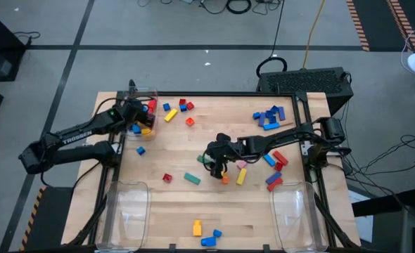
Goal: Sort blocks by size
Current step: Put the blue one stud game piece into the top left transparent bin, then put the yellow one stud game piece into the top left transparent bin
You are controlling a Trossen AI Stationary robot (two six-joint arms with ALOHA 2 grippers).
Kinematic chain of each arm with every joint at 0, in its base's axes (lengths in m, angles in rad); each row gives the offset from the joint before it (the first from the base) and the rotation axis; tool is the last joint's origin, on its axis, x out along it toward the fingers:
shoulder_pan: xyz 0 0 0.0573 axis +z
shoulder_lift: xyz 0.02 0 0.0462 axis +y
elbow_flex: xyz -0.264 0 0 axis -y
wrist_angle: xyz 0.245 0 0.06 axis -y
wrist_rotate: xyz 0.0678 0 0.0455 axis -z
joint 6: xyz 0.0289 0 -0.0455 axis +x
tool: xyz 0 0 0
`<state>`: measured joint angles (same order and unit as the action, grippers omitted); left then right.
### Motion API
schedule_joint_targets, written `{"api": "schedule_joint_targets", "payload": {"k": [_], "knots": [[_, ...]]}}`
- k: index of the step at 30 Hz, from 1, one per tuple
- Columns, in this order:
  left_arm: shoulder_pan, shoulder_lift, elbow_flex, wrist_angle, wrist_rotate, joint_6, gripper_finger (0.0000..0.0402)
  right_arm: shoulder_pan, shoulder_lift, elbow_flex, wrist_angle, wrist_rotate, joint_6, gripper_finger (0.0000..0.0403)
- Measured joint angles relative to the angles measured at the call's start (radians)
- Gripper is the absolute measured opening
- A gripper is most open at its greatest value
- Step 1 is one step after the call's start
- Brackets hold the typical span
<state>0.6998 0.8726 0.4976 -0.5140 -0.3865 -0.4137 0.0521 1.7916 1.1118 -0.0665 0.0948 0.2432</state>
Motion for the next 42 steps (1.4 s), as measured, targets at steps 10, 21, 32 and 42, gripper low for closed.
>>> {"api": "schedule_joint_targets", "payload": {"k": [10,21,32,42], "knots": [[-0.037,-0.008,0.035,0.008,0.167,0.054,0.0287,0.030,0.000,0.002,0.047,-0.116,-0.057,0.0235],[-0.397,-0.051,0.144,0.053,0.175,0.136,0.0288,0.162,0.010,0.002,0.110,-0.173,-0.059,0.0235],[-0.898,-0.005,0.144,0.228,0.165,0.111,0.0288,0.247,0.023,0.002,0.164,-0.167,-0.192,0.0235],[-1.167,0.242,0.144,0.459,0.169,0.265,0.0288,0.317,0.030,0.007,0.174,-0.172,-0.147,0.0225]]}}
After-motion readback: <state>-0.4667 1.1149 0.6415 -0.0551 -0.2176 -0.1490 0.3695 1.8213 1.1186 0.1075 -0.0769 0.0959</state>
